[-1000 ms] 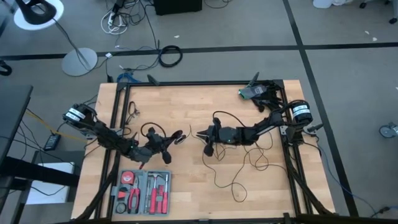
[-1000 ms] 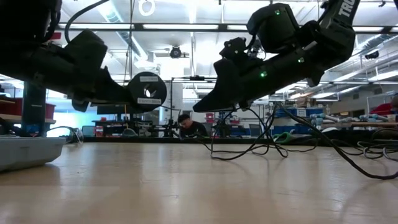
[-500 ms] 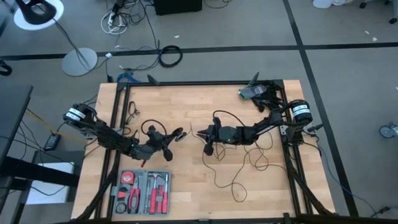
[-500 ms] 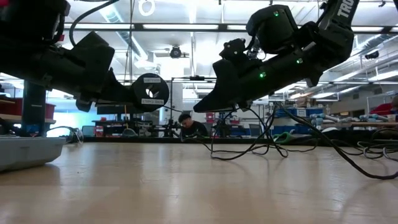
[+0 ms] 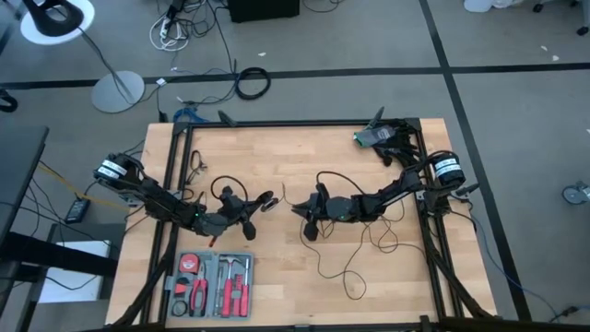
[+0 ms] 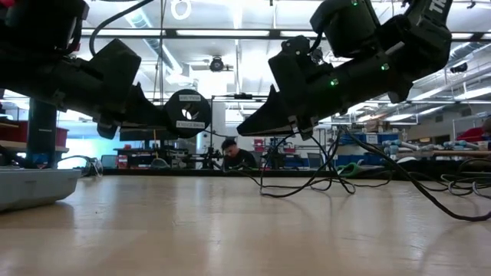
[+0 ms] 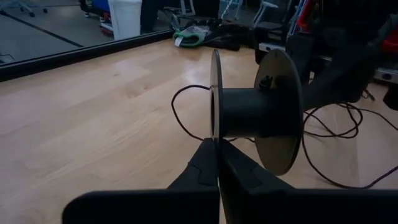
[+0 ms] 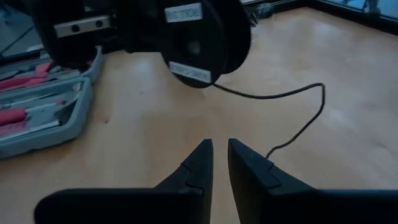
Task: Coil cords
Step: Coil the black wire onto the spool
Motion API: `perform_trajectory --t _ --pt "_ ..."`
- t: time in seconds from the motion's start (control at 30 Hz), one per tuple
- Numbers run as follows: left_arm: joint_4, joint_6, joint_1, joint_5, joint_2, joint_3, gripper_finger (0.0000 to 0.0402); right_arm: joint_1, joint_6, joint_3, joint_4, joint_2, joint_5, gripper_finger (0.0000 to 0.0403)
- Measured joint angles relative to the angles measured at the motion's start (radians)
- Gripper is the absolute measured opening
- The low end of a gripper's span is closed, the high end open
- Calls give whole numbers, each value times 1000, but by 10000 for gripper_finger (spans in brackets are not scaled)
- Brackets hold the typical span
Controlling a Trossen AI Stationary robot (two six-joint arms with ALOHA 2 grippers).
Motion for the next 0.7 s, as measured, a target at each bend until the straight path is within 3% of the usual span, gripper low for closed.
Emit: perform_trajectory --t 0.7 --pt "-22 27 17 18 0 0 0 -16 -1 0 -27 0 3 45"
